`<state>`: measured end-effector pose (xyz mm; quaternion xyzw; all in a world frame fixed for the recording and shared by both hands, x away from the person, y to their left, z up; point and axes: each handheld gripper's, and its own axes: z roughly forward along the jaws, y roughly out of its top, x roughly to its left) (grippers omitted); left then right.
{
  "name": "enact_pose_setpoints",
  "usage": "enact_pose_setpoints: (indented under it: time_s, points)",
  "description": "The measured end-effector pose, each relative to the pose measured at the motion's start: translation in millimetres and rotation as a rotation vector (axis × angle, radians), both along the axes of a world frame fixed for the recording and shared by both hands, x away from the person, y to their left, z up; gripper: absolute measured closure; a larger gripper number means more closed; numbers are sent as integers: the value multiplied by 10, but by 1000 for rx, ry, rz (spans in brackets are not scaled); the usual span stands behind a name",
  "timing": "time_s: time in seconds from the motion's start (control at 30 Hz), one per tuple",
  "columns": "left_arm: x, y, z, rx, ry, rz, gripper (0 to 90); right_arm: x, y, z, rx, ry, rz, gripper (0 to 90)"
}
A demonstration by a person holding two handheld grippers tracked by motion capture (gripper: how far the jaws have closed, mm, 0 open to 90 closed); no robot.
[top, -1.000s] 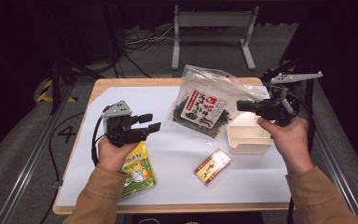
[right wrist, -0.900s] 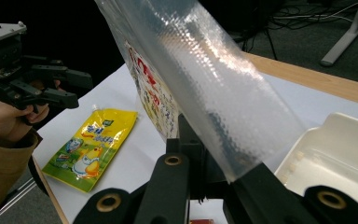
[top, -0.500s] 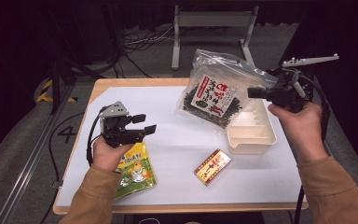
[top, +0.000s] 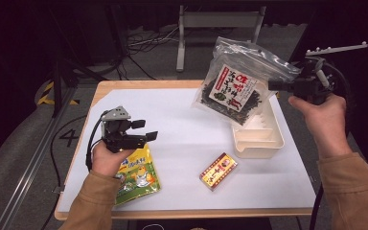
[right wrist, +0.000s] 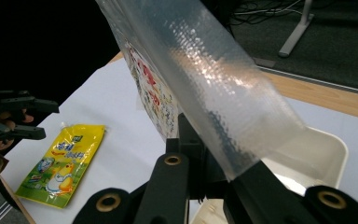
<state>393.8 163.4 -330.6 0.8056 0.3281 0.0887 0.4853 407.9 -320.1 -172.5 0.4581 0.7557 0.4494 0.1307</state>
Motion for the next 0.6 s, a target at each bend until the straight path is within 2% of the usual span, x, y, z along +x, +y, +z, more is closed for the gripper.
enact_pose_setpoints:
  time_s: [0.1, 0.3, 0.43, 0.6]
  points:
    - [-11, 15, -8, 9, 13, 9, 307, 22, -44, 40, -11, 6, -19, 894]
    - [-15, 56, -15, -5, 16, 41, 306, 48, -117, 34, -21, 19, -44, 892]
    - [-13, 78, -26, 22, 8, 62, 306, 67, -205, 22, -25, 21, -82, 892]
    - [-9, 97, -37, 28, 16, 76, 304, 111, -280, -4, -47, 30, -119, 891]
